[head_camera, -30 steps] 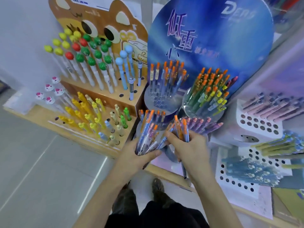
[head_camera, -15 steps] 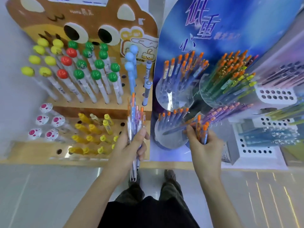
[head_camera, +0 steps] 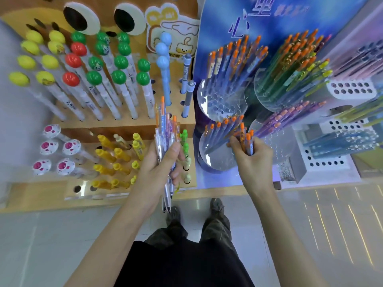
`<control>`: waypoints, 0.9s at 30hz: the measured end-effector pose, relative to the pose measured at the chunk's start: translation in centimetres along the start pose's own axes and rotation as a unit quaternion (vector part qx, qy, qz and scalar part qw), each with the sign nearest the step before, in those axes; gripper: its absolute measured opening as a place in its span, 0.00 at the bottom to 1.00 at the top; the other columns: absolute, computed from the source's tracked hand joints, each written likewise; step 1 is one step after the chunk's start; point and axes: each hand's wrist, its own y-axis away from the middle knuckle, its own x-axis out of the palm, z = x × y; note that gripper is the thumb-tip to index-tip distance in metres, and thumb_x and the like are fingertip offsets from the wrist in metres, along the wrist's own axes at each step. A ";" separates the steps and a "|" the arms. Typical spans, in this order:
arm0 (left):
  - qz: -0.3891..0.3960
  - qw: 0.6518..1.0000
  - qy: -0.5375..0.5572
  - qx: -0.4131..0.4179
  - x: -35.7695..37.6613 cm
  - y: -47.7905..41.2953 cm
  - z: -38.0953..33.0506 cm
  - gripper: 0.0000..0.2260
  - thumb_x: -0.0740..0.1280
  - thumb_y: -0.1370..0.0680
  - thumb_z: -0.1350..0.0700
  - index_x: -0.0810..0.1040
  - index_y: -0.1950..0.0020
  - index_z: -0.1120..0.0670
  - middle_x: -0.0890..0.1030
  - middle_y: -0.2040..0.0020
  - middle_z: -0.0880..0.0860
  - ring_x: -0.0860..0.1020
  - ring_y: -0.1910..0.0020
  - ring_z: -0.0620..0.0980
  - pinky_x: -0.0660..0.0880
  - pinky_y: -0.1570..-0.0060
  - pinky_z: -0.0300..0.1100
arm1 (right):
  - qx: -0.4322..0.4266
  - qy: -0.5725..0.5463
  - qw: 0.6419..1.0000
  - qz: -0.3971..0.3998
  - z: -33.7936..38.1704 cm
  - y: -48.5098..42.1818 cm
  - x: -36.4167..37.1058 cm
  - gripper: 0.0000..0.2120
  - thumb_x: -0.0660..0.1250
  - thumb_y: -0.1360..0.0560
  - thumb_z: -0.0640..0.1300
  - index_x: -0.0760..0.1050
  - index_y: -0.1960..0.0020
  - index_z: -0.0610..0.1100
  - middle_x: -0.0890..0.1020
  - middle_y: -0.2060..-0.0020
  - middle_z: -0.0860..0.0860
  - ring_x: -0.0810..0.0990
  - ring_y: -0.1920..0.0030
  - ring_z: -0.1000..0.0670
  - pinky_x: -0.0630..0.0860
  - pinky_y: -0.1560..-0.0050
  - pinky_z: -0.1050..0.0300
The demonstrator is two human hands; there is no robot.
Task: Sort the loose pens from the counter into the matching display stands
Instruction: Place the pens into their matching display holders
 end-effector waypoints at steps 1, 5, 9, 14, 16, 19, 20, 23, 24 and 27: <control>0.001 1.000 -0.002 0.002 -0.1 0.0 0.0 0.13 0.63 0.24 0.50 0.72 0.47 0.59 0.74 0.63 0.50 0.67 0.74 0.44 0.68 0.76 0.36 | -0.009 0.003 1.000 0.009 0.0 0.1 0.1 0.15 0.67 0.26 0.48 0.74 0.61 0.36 0.68 0.73 0.49 0.63 0.71 0.55 0.60 0.73 0.64; -0.002 1.000 -0.010 0.006 -0.3 -0.2 -0.2 0.09 0.64 0.25 0.48 0.74 0.53 0.54 0.71 0.63 0.53 0.67 0.74 0.44 0.68 0.75 0.36 | -0.044 0.026 0.998 0.036 0.3 0.2 0.5 0.15 0.65 0.25 0.47 0.72 0.60 0.35 0.69 0.71 0.43 0.64 0.68 0.54 0.61 0.69 0.59; -0.005 1.000 -0.006 0.007 -0.3 -0.3 -0.4 0.10 0.64 0.25 0.48 0.73 0.51 0.54 0.73 0.64 0.49 0.68 0.74 0.44 0.68 0.75 0.35 | -0.056 0.044 0.997 0.019 0.4 -0.4 0.7 0.14 0.66 0.23 0.42 0.69 0.62 0.34 0.67 0.72 0.44 0.62 0.69 0.54 0.60 0.69 0.59; -0.008 1.000 -0.008 0.010 -0.1 -0.3 -0.5 0.12 0.63 0.25 0.48 0.72 0.49 0.56 0.74 0.65 0.48 0.68 0.74 0.43 0.68 0.75 0.35 | -0.100 0.071 0.990 0.067 0.7 -0.4 0.8 0.10 0.66 0.24 0.42 0.73 0.63 0.42 0.69 0.73 0.53 0.64 0.71 0.56 0.61 0.70 0.66; -0.009 1.000 -0.006 0.012 0.1 -0.2 -0.6 0.11 0.63 0.25 0.48 0.73 0.50 0.55 0.74 0.65 0.48 0.68 0.74 0.43 0.68 0.75 0.35 | -0.142 0.096 0.981 0.087 1.1 -0.3 1.0 0.09 0.67 0.25 0.41 0.72 0.62 0.48 0.73 0.72 0.59 0.69 0.70 0.59 0.63 0.68 0.70; -0.012 1.000 0.002 0.011 0.1 -0.2 -0.7 0.12 0.63 0.25 0.48 0.73 0.48 0.55 0.74 0.65 0.47 0.68 0.74 0.43 0.68 0.75 0.35 | -0.178 0.119 0.972 0.093 1.4 -0.3 1.0 0.09 0.68 0.26 0.37 0.73 0.60 0.50 0.75 0.69 0.68 0.73 0.67 0.63 0.64 0.66 0.73; -0.013 1.000 0.003 0.012 0.1 -0.2 -0.7 0.12 0.63 0.25 0.49 0.72 0.48 0.56 0.75 0.65 0.47 0.68 0.74 0.43 0.68 0.75 0.35 | -0.180 0.120 0.972 0.092 1.2 -0.3 0.9 0.08 0.68 0.26 0.37 0.75 0.60 0.48 0.75 0.68 0.68 0.73 0.66 0.63 0.64 0.66 0.74; -0.013 1.000 0.010 0.014 0.0 -0.4 -0.8 0.12 0.64 0.25 0.48 0.73 0.47 0.55 0.75 0.65 0.47 0.68 0.75 0.43 0.68 0.76 0.35 | -0.196 0.121 0.970 0.077 0.3 0.1 0.5 0.01 0.68 0.26 0.39 0.78 0.56 0.43 0.75 0.66 0.68 0.73 0.66 0.63 0.64 0.65 0.74; -0.012 1.000 0.012 0.015 0.0 -0.4 -0.8 0.12 0.64 0.25 0.48 0.73 0.47 0.54 0.75 0.65 0.47 0.68 0.75 0.43 0.68 0.76 0.35 | -0.199 0.119 0.971 0.066 -0.1 0.4 0.3 0.01 0.69 0.27 0.38 0.78 0.56 0.43 0.75 0.66 0.68 0.73 0.66 0.64 0.64 0.65 0.74; 0.000 1.000 0.010 0.024 0.0 -0.5 -0.9 0.11 0.64 0.25 0.48 0.73 0.47 0.53 0.75 0.65 0.46 0.68 0.75 0.42 0.68 0.75 0.35 | -0.184 0.116 0.975 0.041 -0.9 1.0 -0.2 0.03 0.68 0.27 0.39 0.76 0.57 0.46 0.74 0.68 0.68 0.72 0.67 0.63 0.64 0.66 0.75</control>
